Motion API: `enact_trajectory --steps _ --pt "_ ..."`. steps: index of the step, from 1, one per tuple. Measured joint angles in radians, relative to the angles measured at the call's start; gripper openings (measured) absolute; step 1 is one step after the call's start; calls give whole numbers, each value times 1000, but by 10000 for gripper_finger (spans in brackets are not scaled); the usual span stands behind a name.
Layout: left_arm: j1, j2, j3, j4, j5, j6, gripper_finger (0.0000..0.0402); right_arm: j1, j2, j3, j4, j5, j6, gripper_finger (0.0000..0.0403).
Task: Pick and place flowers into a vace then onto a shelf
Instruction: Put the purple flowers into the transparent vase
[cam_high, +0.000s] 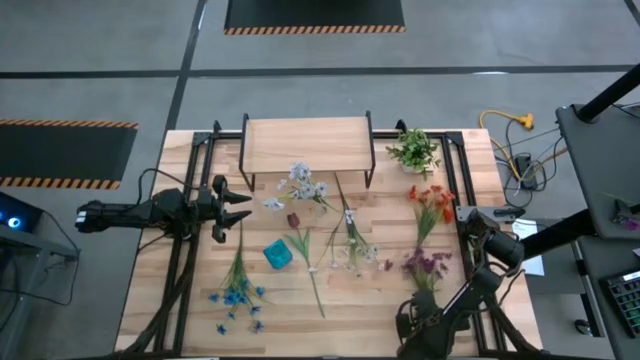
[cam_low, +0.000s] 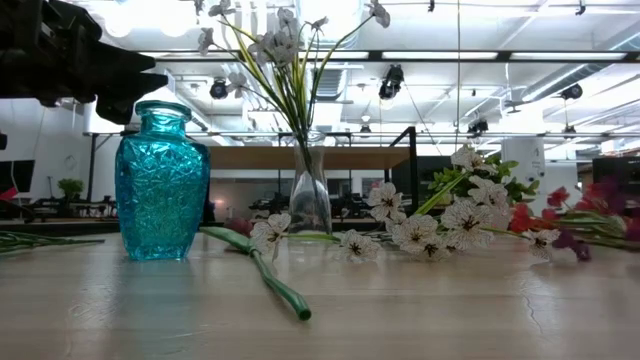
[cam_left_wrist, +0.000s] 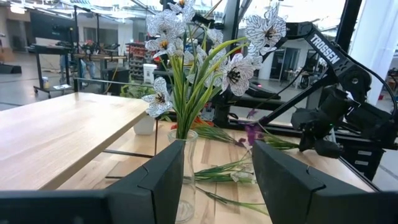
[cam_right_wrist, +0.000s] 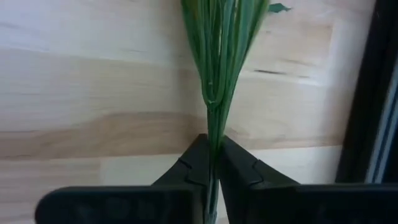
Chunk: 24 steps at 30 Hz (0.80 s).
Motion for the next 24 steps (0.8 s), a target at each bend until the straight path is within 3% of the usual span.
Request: enact_trajectory --steps 6,15,24 --pt "0 0 0 0 0 0 174 1 -2 48 -100 15 -21 14" --pt "0 0 0 0 0 0 174 0 -48 184 -283 329 -77 14" --pt "0 0 0 1 0 0 174 2 -114 209 -319 504 -137 13"
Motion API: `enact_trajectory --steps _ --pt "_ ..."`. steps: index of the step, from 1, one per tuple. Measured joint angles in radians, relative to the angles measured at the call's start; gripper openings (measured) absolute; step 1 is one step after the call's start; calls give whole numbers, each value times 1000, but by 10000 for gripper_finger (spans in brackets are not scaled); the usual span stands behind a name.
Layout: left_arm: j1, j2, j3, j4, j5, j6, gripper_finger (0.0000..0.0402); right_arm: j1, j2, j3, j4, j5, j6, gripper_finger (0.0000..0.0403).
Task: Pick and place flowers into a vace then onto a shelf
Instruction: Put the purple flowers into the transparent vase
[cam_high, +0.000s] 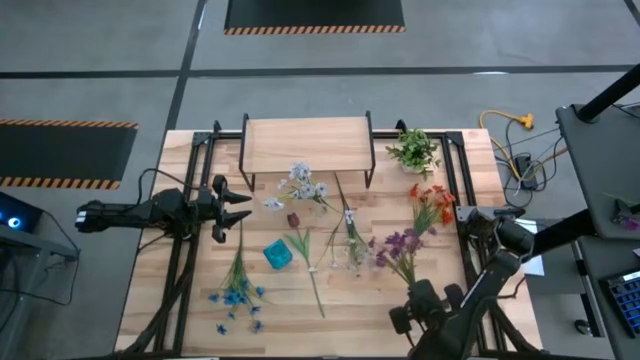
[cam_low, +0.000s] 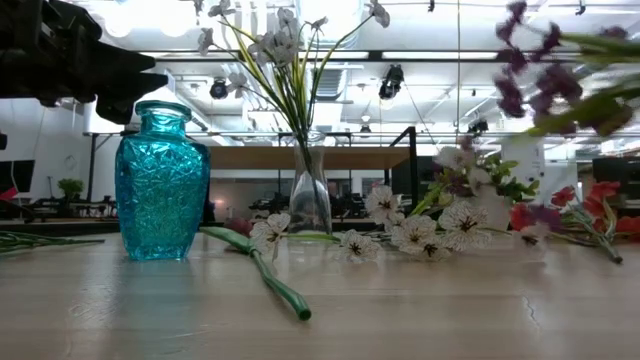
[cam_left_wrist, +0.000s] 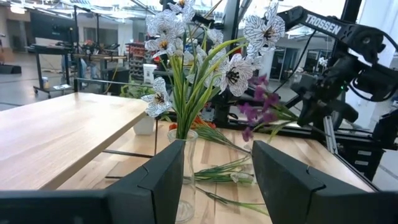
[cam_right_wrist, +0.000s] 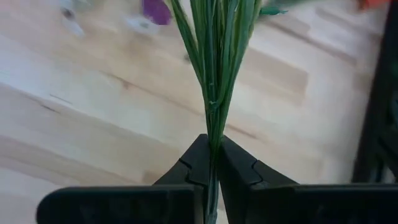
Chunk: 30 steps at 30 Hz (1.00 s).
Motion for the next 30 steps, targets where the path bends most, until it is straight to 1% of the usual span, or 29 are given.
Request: enact_trajectory --steps 4,9,11,16,20,27,30 --pt "0 0 0 0 0 0 174 -1 -19 0 0 60 -36 13" --pt "0 0 0 0 0 0 174 0 -76 -1 0 153 -91 13" --pt "0 0 0 0 0 0 174 0 -105 -3 0 214 -123 13" --pt "0 0 0 1 0 0 174 -1 -195 -10 0 404 -244 13" --pt "0 0 0 1 0 0 174 -1 -264 -22 0 525 -348 13" --pt "0 0 0 1 0 0 174 -2 -395 -37 0 683 -542 13" --pt "0 0 0 1 0 0 174 -3 -447 -47 0 802 -667 13"
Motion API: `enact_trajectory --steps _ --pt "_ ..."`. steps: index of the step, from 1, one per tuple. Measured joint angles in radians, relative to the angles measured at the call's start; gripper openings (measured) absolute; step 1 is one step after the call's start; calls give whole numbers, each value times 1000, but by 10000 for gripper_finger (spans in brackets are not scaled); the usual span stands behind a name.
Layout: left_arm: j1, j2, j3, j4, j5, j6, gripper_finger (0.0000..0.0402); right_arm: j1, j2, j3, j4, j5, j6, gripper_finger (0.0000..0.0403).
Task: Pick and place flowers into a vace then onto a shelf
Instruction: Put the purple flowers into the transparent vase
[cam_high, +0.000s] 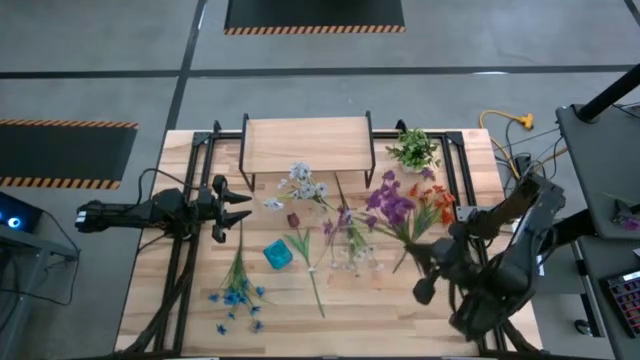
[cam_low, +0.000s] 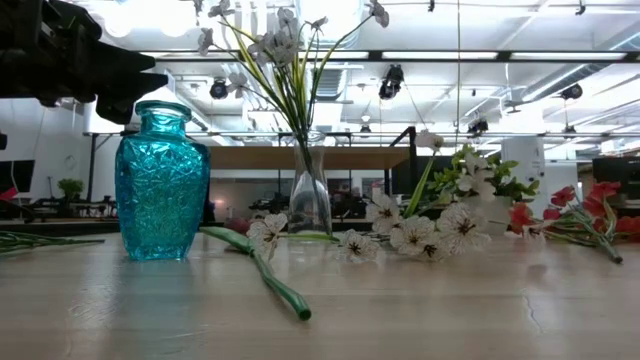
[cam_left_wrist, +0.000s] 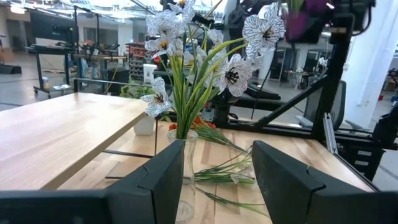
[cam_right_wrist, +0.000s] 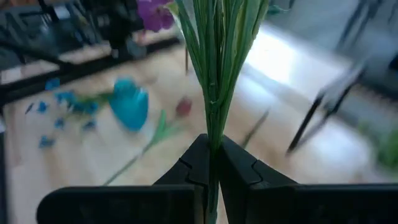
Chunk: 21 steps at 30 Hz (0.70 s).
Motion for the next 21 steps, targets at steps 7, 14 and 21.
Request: enact_trajectory --steps 7,14,21 --pt "0 0 0 0 0 0 174 -28 -89 -155 0 224 -166 13" --pt "0 0 0 0 0 0 174 -117 -188 -453 16 242 52 13" --pt "0 0 0 0 0 0 174 -205 -277 -693 122 232 299 13"
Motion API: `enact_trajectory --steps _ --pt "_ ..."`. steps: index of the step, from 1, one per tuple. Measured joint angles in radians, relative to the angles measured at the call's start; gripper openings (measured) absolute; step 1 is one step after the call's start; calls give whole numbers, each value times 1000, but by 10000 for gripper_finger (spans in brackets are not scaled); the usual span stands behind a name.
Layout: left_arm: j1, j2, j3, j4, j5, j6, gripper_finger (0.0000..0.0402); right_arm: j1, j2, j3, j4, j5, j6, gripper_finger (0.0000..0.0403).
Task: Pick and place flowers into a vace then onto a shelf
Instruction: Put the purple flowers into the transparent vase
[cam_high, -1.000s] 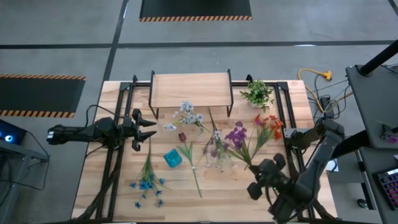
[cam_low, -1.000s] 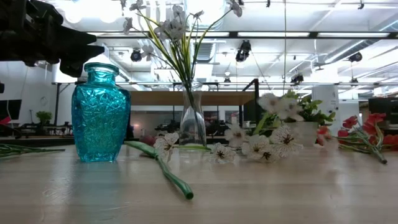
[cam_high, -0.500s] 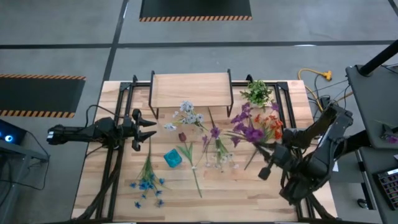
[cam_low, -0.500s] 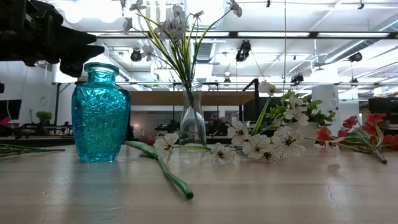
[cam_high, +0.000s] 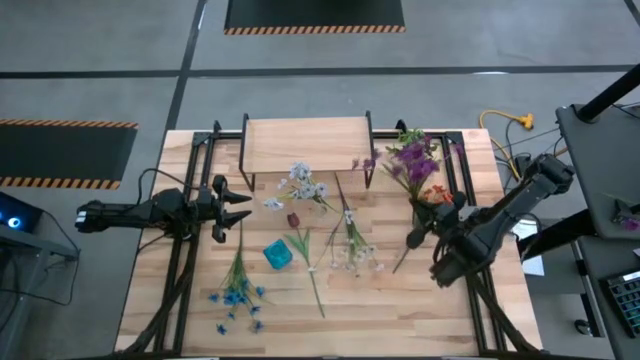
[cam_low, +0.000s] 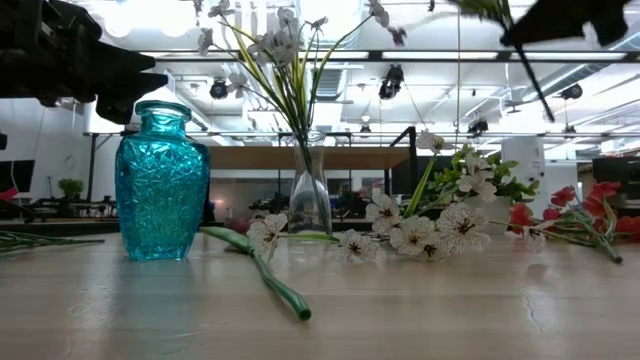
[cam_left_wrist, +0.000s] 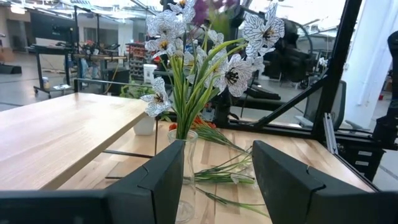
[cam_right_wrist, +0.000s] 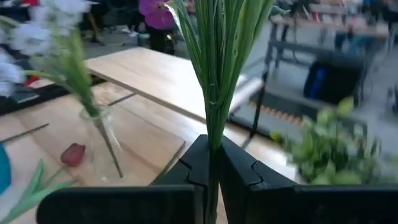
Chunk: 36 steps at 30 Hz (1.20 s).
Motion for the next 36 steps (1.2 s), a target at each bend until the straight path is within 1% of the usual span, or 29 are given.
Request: enact_trajectory --steps 2,4,6,9,11,14,17,22,27,32,36 --pt "0 0 0 0 0 0 174 -26 -21 -32 71 -22 3 13" --pt "0 0 0 1 0 0 174 -55 -39 -49 155 -81 -31 13" --pt "0 0 0 0 0 0 174 -88 -50 -52 237 -168 -137 13" --pt "0 0 0 6 0 0 174 -138 -59 -36 343 -302 -345 13" --pt "0 0 0 9 0 0 174 -160 -61 -13 397 -346 -479 13" --pt "0 0 0 10 0 0 174 -168 -68 22 416 -357 -602 13" --pt "0 0 0 11 0 0 174 -165 -85 47 416 -364 -686 13" --pt "0 0 0 11 0 0 174 -164 -142 61 444 -442 -816 13" --pt "0 0 0 11 0 0 174 -163 -241 55 604 -516 -1015 13" --pt "0 0 0 11 0 0 174 -164 -328 41 743 -507 -1240 13" --pt "0 0 0 11 0 0 174 -169 -383 -27 968 -491 -1478 13"
